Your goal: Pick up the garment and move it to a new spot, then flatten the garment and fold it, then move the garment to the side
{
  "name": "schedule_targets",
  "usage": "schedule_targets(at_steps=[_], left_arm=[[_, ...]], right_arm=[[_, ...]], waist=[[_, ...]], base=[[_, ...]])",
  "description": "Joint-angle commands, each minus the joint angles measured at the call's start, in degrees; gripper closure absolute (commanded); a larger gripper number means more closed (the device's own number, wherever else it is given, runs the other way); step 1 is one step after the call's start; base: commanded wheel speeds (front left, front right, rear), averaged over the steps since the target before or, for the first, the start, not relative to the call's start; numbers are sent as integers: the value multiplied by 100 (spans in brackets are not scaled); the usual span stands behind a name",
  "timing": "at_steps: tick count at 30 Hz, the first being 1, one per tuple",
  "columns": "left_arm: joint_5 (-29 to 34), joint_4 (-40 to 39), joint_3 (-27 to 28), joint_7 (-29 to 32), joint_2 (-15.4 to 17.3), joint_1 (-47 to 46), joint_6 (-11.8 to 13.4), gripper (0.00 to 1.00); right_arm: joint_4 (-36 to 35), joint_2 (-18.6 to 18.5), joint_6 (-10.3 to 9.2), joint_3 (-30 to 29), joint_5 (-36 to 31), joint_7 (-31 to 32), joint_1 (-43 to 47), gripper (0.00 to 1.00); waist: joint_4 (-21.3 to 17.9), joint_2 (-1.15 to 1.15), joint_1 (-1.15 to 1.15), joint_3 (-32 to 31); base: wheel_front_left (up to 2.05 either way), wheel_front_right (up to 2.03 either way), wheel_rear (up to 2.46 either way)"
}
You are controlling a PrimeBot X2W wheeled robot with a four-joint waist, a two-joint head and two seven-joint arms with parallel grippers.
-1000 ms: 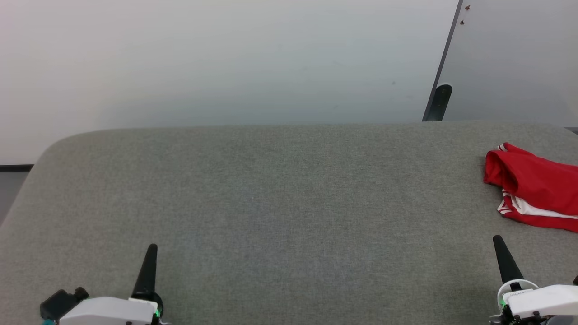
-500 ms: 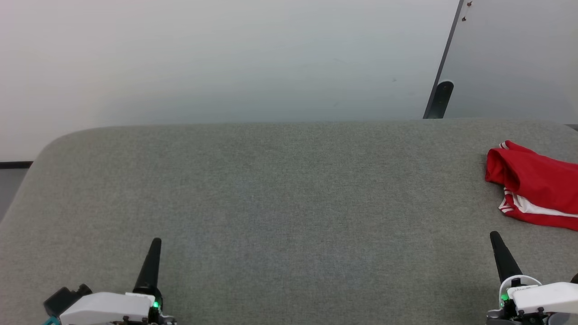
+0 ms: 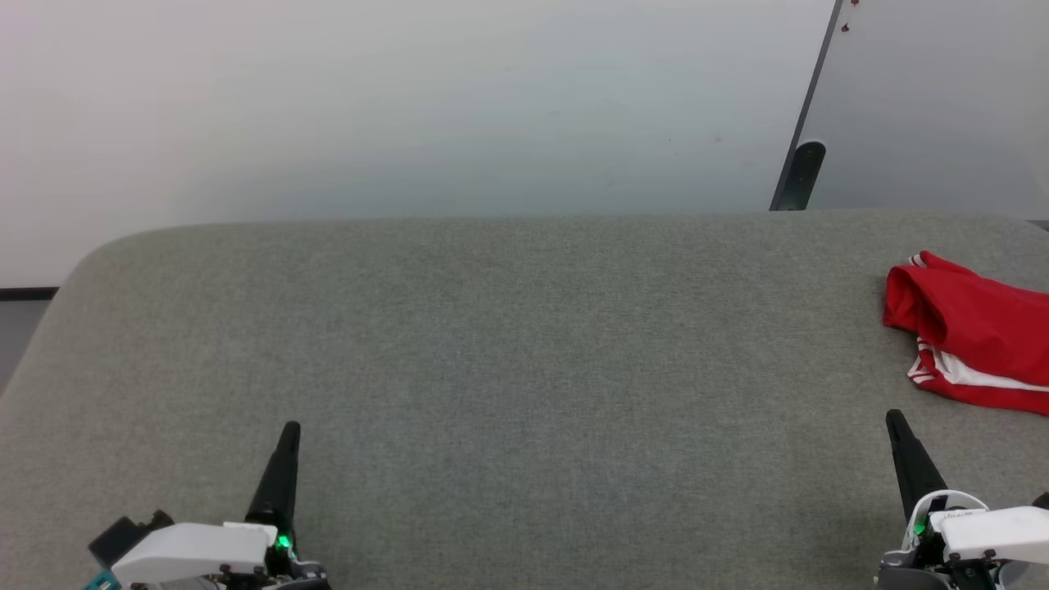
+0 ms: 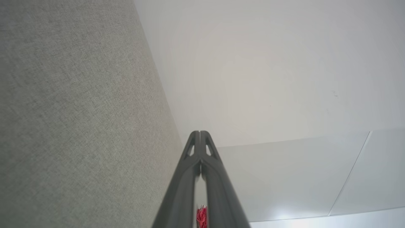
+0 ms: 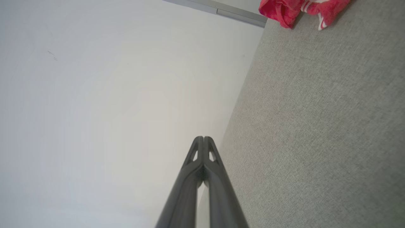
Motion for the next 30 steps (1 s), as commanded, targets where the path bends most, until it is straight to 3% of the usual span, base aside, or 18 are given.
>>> schedule_targets(at_steps=[1, 30], left_arm=[[-111, -8, 25, 26, -4, -85, -44, 100], [-912, 19, 70, 274, -128, -206, -52, 100]], right_arm=[[-34, 25, 1, -40, 133, 36, -82, 100], [-48, 144, 0, -87, 1065, 235, -147, 100]], waist=[[1, 0, 0, 5], [12, 0, 0, 96]], base=[[0, 0, 0], [0, 0, 0]])
